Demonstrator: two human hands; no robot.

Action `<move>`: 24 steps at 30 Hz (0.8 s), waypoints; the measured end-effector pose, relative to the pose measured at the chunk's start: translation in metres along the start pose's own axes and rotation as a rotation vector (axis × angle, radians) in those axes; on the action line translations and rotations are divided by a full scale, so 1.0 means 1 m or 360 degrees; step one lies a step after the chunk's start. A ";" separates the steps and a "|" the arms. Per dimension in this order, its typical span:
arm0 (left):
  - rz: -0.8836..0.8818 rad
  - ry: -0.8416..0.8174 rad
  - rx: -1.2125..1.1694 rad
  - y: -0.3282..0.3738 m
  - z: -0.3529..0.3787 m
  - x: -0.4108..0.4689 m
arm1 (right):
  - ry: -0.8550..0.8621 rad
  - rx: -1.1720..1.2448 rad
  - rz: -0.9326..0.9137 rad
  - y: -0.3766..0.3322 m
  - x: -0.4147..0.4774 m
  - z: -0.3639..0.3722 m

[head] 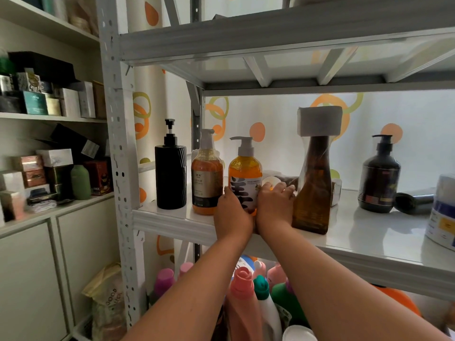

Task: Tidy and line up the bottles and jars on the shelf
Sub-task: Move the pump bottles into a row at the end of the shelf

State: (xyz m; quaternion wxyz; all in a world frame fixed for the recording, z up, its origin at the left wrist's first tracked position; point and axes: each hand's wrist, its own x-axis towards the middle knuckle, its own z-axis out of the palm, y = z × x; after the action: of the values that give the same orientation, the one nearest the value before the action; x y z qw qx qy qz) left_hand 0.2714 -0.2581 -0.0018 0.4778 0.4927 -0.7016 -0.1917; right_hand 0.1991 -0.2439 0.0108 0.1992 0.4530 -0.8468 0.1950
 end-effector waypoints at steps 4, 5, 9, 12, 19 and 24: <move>-0.0041 0.0000 0.0051 0.002 -0.001 -0.002 | -0.0004 -0.0005 -0.0001 0.000 0.002 0.002; -0.0045 0.0000 0.0068 0.002 -0.001 -0.002 | 0.0012 0.0001 -0.0011 0.000 0.003 0.003; -0.0035 0.0011 0.0073 0.004 -0.001 -0.004 | 0.0082 0.0080 -0.0048 0.002 0.003 0.006; -0.0043 0.0036 0.0060 0.006 -0.001 -0.006 | 0.0157 0.0153 -0.0089 0.003 0.002 0.004; -0.0026 0.0064 0.0118 0.001 0.004 -0.007 | 0.0393 0.0290 -0.0203 0.005 -0.005 -0.006; -0.0008 0.0082 0.0167 0.000 0.004 -0.008 | 0.0588 0.0350 -0.0238 0.003 -0.007 -0.019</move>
State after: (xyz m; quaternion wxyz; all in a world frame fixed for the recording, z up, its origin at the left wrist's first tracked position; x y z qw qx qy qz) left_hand 0.2681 -0.2515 -0.0078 0.4688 0.5236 -0.6968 -0.1432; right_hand 0.2031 -0.2284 0.0227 0.3142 0.4902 -0.7336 0.3505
